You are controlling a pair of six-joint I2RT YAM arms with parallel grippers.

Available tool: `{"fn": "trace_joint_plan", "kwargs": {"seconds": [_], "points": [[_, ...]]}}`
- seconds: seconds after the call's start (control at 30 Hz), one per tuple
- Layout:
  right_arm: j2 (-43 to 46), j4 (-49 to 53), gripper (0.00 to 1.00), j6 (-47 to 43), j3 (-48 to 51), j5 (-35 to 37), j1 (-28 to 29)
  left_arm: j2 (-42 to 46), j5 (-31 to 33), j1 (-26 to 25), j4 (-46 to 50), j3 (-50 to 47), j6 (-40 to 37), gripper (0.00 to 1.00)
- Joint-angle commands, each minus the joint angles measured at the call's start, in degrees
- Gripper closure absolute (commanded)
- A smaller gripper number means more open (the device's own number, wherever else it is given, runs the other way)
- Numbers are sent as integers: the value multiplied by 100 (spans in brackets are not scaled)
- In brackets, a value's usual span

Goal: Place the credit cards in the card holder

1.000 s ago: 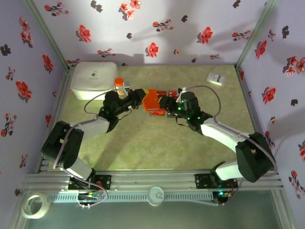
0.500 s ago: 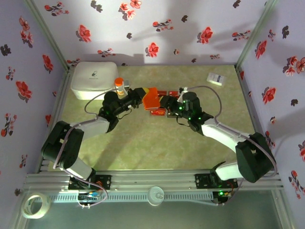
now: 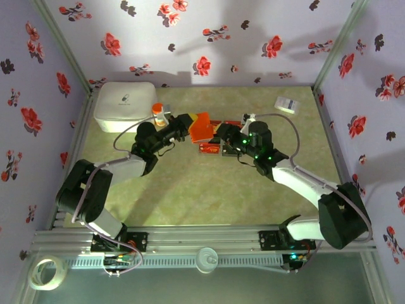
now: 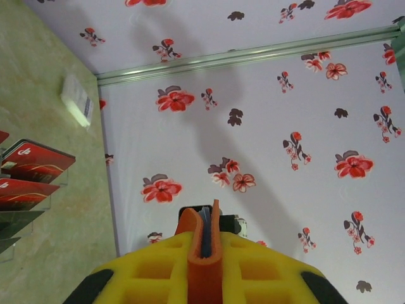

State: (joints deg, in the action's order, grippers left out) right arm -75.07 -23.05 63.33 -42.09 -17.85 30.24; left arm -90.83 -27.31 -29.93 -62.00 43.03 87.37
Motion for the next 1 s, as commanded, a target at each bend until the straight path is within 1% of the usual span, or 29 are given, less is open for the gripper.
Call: {"fn": "trace_joint_plan", "kwargs": {"seconds": [0.0,0.4,0.5,0.97], "points": [[27,-532,64,370,108,-227,-36,-75,103,29,-607,178,207,100],[-294,-2116,65,1476,216,-662,-40,-295,186,20,-1154,495,628,100],[-384,-2472,65,1705,212,-730,-36,-333,195,14,-1166,569,671,100],[-681,-3331,62,2344,168,-1062,-36,-409,197,-39,-1155,755,676,100]]}}
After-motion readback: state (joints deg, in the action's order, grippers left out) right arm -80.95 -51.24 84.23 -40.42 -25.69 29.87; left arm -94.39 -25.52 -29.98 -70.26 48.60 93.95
